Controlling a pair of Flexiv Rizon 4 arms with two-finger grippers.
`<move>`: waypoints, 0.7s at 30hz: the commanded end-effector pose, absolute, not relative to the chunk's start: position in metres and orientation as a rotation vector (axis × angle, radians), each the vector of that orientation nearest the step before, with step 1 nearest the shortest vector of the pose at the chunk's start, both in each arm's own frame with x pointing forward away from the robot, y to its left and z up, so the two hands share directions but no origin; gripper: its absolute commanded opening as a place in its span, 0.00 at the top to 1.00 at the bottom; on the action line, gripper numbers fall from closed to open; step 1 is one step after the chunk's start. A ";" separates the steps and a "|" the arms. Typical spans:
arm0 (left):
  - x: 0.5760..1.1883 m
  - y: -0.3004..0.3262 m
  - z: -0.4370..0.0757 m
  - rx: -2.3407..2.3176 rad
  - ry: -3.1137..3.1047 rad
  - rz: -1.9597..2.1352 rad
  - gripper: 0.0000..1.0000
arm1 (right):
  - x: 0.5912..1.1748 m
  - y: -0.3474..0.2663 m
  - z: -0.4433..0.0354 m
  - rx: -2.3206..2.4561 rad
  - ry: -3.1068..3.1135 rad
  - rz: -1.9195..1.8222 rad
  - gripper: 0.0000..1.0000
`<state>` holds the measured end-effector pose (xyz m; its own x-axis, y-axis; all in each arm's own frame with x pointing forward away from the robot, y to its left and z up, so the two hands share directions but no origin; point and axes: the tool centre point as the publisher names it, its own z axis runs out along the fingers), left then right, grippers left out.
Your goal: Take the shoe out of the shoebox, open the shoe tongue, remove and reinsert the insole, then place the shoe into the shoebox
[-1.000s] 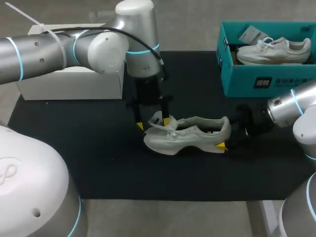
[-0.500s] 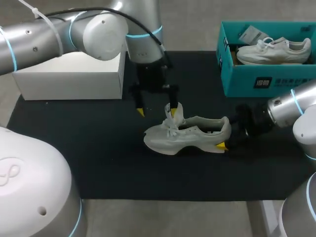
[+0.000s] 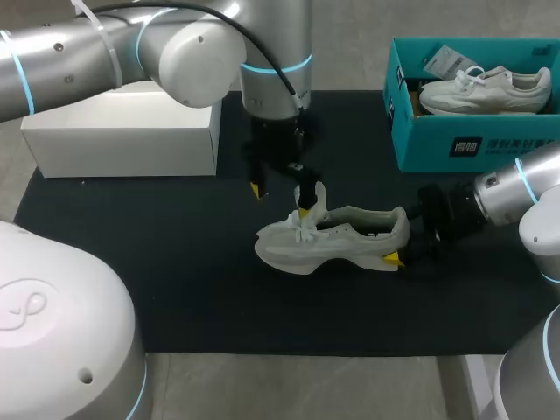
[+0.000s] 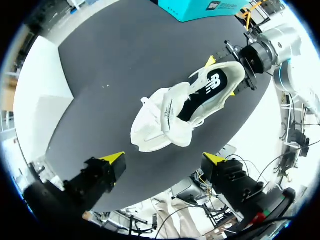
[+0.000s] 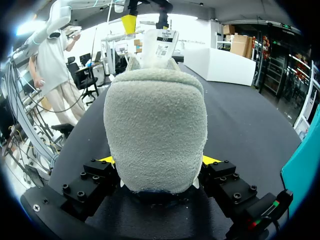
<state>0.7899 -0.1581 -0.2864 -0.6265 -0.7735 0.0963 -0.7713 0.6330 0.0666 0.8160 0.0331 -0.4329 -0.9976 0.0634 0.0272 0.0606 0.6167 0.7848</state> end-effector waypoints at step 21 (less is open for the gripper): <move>0.811 -0.185 -0.263 -0.508 -3.317 0.390 0.00 | 0.817 0.033 -0.438 0.110 2.821 1.366 1.00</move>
<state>0.8157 -0.1828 -0.2603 -0.9701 -0.2182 -0.1067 -0.2037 0.9701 -0.1318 0.8160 0.0331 -0.4329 -0.9976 0.0634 0.0272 0.0606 0.6167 0.7848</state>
